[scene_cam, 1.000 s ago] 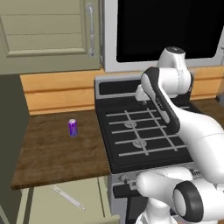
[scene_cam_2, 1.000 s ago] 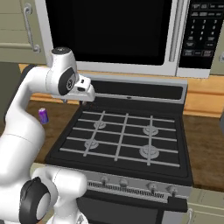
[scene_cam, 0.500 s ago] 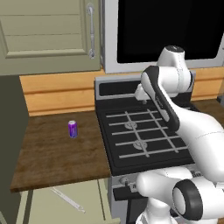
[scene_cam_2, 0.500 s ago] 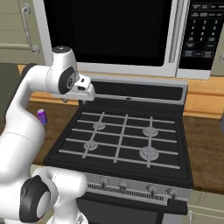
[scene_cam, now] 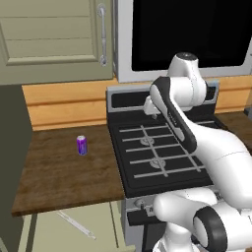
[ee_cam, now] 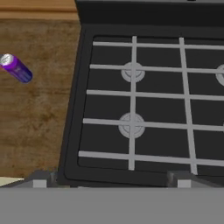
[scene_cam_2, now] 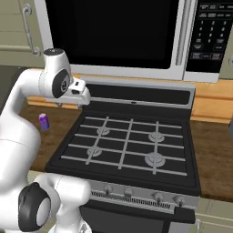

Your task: Pick the tongs from the drawer and place it on the counter.

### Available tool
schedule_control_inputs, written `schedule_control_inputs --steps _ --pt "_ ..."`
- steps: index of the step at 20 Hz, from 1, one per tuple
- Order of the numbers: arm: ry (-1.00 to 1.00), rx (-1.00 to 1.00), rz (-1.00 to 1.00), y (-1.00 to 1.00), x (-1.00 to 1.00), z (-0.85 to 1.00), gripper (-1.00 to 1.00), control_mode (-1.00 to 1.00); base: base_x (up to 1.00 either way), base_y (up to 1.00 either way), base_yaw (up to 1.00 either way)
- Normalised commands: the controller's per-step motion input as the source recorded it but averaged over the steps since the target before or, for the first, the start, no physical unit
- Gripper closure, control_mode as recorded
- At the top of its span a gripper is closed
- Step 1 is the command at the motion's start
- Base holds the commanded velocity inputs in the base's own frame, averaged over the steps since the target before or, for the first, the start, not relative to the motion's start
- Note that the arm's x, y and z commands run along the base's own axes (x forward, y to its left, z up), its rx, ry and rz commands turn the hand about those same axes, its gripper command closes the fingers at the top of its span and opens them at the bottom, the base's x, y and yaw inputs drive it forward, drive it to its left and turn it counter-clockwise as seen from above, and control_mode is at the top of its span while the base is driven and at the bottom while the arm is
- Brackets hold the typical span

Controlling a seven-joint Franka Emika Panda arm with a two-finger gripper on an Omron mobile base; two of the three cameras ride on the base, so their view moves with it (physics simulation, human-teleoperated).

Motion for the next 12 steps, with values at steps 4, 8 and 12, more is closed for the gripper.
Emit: schedule_control_inputs --steps 4,8,12 --pt "0.0 0.0 0.0 1.0 -0.19 -0.23 -1.0 -1.0 0.0 0.0 0.0" --pt "0.01 0.0 0.0 1.0 -0.23 -0.12 -1.0 -1.0 0.0 0.0 0.0" --pt "0.02 0.0 0.0 0.93 -0.42 -0.2 -1.0 -1.0 0.0 0.0 0.0"
